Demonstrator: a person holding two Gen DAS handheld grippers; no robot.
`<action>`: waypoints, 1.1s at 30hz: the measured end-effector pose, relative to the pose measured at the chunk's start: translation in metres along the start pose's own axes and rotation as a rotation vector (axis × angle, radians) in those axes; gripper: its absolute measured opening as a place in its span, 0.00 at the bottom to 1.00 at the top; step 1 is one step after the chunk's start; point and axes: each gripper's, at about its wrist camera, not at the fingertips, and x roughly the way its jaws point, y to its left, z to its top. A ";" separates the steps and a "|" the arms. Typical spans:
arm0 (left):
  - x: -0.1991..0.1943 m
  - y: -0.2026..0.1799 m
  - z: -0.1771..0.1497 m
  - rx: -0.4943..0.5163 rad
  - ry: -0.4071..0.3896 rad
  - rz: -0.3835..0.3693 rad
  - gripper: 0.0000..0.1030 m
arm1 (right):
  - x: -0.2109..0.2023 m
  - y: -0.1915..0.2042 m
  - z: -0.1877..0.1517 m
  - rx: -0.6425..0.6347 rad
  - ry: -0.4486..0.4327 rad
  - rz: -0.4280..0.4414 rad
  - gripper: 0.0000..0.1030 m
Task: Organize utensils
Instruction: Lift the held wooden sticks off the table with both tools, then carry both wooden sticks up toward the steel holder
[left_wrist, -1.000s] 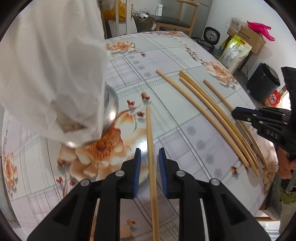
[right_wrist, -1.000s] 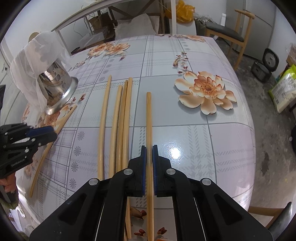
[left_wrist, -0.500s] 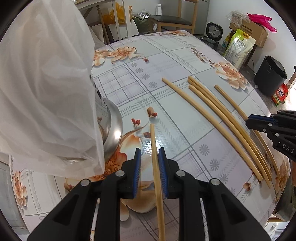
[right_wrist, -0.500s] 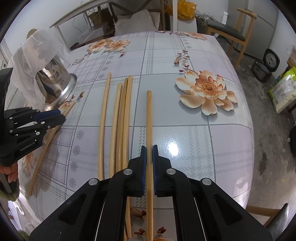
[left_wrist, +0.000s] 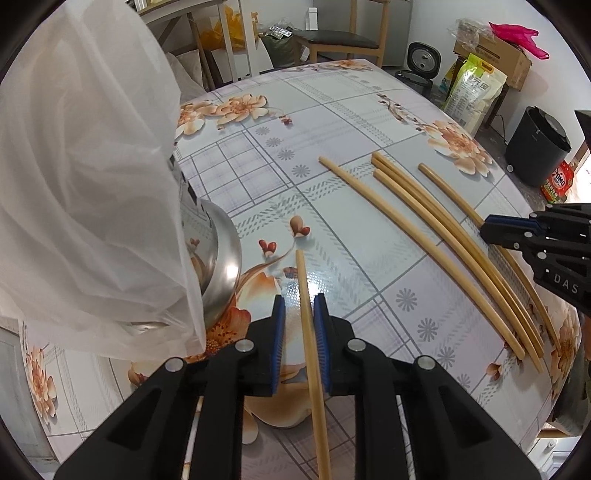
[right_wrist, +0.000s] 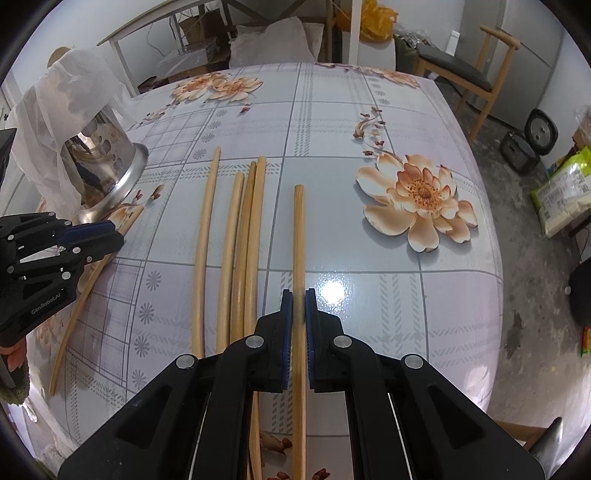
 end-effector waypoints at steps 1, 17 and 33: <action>0.000 -0.001 0.000 0.003 -0.001 -0.001 0.12 | 0.000 0.000 0.000 0.003 -0.004 -0.003 0.05; -0.006 0.007 -0.006 -0.039 -0.036 -0.010 0.06 | -0.015 -0.005 -0.002 0.070 -0.069 0.046 0.04; -0.085 0.031 -0.022 -0.114 -0.178 -0.088 0.06 | -0.084 -0.002 0.003 0.115 -0.237 0.176 0.04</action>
